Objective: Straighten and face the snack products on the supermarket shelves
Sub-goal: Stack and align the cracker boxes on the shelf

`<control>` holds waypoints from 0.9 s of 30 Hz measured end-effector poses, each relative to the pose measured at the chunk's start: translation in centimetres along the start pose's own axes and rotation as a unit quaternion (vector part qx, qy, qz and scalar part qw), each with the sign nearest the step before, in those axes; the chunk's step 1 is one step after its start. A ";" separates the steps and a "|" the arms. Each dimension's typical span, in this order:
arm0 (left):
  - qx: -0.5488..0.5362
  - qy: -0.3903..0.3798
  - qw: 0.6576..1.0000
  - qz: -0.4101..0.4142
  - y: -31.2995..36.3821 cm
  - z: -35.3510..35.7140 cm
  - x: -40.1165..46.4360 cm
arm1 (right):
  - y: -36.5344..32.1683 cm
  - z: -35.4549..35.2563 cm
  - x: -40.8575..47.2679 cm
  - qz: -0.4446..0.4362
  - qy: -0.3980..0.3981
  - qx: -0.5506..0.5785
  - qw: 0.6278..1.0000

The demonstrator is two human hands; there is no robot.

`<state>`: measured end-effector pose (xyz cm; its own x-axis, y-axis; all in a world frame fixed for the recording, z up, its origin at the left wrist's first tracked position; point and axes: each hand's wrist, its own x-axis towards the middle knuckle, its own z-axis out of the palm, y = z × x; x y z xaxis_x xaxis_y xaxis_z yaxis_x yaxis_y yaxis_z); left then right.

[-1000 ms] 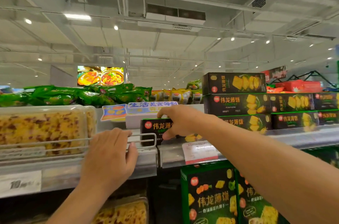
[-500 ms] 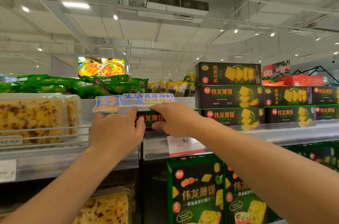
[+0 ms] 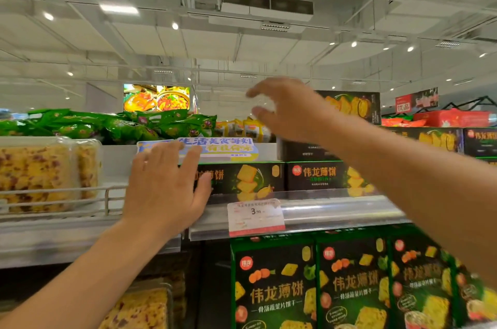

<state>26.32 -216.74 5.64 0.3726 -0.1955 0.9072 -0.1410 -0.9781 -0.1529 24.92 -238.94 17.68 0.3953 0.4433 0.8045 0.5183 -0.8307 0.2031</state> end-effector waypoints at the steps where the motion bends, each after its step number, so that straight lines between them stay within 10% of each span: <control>1: -0.016 0.003 1.000 0.024 1.0 -0.1 0.4 | 1.3 -1.3 0.3 0.010 0.010 -0.025 1.000; 13: -0.052 -0.055 0.995 0.061 8.2 2.2 1.9 | 12.1 -3.9 0.1 0.186 -0.165 -0.054 0.967; 27: -0.059 -0.018 0.996 0.063 6.8 0.8 0.8 | 11.4 -4.1 2.0 0.118 -0.163 -0.017 0.979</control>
<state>26.36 -223.60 4.98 0.3767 -0.3211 0.8689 -0.2943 -0.9309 -0.2164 28.46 -248.89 23.86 0.7254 0.3163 0.6114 0.3600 -0.9313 0.0547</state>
